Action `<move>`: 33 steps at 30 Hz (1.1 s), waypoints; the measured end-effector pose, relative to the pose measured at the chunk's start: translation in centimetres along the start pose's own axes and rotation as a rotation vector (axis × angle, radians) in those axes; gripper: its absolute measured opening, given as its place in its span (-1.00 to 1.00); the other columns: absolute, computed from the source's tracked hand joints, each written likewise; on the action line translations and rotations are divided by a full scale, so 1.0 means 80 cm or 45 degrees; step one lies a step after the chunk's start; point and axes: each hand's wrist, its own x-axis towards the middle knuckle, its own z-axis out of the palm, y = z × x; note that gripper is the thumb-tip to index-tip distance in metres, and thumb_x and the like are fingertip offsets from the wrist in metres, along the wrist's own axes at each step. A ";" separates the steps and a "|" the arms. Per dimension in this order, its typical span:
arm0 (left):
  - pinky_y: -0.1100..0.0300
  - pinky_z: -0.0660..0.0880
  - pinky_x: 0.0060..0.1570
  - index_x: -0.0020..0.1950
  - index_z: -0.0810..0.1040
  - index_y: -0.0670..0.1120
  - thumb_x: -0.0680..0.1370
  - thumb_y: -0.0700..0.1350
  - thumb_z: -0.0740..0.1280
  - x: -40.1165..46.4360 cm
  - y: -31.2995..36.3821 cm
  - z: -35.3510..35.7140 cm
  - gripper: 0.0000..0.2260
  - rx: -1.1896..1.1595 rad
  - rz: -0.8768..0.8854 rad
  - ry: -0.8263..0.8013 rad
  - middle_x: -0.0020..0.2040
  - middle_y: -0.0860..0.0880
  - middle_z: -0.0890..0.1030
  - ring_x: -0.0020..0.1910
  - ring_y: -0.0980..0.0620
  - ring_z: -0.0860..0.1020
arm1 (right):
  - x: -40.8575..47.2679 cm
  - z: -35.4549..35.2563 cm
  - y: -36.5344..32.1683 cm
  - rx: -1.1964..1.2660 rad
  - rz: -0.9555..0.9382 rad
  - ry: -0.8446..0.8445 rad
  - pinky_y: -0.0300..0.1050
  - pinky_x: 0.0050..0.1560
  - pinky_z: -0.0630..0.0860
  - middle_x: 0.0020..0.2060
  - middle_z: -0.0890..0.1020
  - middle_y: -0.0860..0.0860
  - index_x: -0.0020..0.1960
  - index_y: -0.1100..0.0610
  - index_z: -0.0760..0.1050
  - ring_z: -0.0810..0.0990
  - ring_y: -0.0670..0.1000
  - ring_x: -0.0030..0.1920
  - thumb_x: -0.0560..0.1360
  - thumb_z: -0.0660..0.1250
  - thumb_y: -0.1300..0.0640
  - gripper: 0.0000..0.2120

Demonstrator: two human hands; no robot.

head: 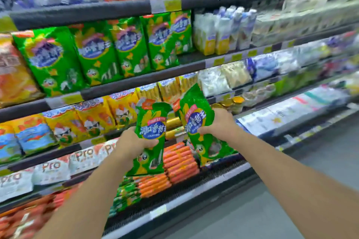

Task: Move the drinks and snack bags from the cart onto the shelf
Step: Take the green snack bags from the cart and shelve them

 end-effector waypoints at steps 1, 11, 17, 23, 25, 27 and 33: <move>-0.13 0.60 0.05 0.09 0.62 -0.10 0.30 -0.24 0.63 0.007 0.013 0.019 -0.59 -0.006 0.023 -0.015 -0.05 -0.09 0.73 -0.06 -0.12 0.68 | 0.008 -0.015 0.011 0.027 0.017 0.027 0.05 -0.03 0.61 -0.14 0.71 0.07 -0.08 0.12 0.64 0.67 0.08 -0.08 0.19 0.63 0.03 -0.63; -0.05 0.56 0.06 0.11 0.60 -0.08 0.35 -0.20 0.60 0.091 0.106 0.082 -0.63 -0.133 0.117 -0.147 -0.02 -0.05 0.73 -0.02 -0.11 0.67 | 0.116 -0.117 0.006 0.384 0.014 0.211 0.04 0.02 0.59 -0.05 0.63 0.04 0.00 0.05 0.43 0.61 0.07 -0.01 0.27 0.63 0.19 -0.55; -0.13 0.57 0.08 0.07 0.61 -0.10 0.34 -0.26 0.59 0.134 0.136 0.054 -0.65 -0.109 0.179 -0.152 -0.08 -0.06 0.74 -0.04 -0.16 0.68 | 0.214 -0.141 -0.060 0.614 -0.039 0.215 0.12 0.18 0.56 0.20 0.60 0.08 0.32 0.18 0.39 0.60 0.10 0.14 0.28 0.62 0.21 -0.31; 0.18 0.50 -0.21 0.08 0.62 -0.07 0.35 -0.31 0.55 0.139 0.161 0.030 -0.65 -0.146 0.201 -0.158 -0.09 0.00 0.75 -0.20 0.08 0.69 | 0.296 -0.134 -0.110 0.671 -0.099 0.145 0.19 0.18 0.56 0.14 0.61 0.21 0.32 0.28 0.40 0.61 0.18 0.13 0.22 0.65 0.18 -0.23; 0.20 0.50 -0.23 0.10 0.61 -0.06 0.36 -0.28 0.56 0.136 0.165 0.025 -0.65 -0.142 0.182 -0.183 -0.09 0.00 0.75 -0.20 0.07 0.70 | 0.316 -0.132 -0.121 0.688 -0.115 0.148 0.21 0.18 0.56 0.13 0.61 0.23 0.29 0.27 0.42 0.61 0.20 0.12 0.23 0.64 0.18 -0.28; 0.21 0.50 -0.23 0.10 0.60 -0.06 0.35 -0.28 0.56 0.134 0.167 0.026 -0.64 -0.138 0.160 -0.201 -0.09 -0.01 0.75 -0.20 0.08 0.70 | 0.332 -0.130 -0.133 0.731 -0.132 0.154 0.22 0.25 0.51 0.20 0.58 0.23 0.35 0.27 0.38 0.57 0.21 0.19 0.26 0.63 0.20 -0.25; 0.15 0.51 -0.06 0.12 0.59 -0.02 0.31 -0.27 0.59 0.138 0.182 0.054 -0.56 -0.086 0.116 -0.138 -0.05 0.01 0.74 -0.08 0.07 0.70 | 0.373 -0.120 -0.146 0.791 -0.123 0.101 -0.05 0.24 0.37 0.26 0.45 0.07 0.42 0.28 0.24 0.44 0.03 0.21 0.43 0.51 0.22 -0.33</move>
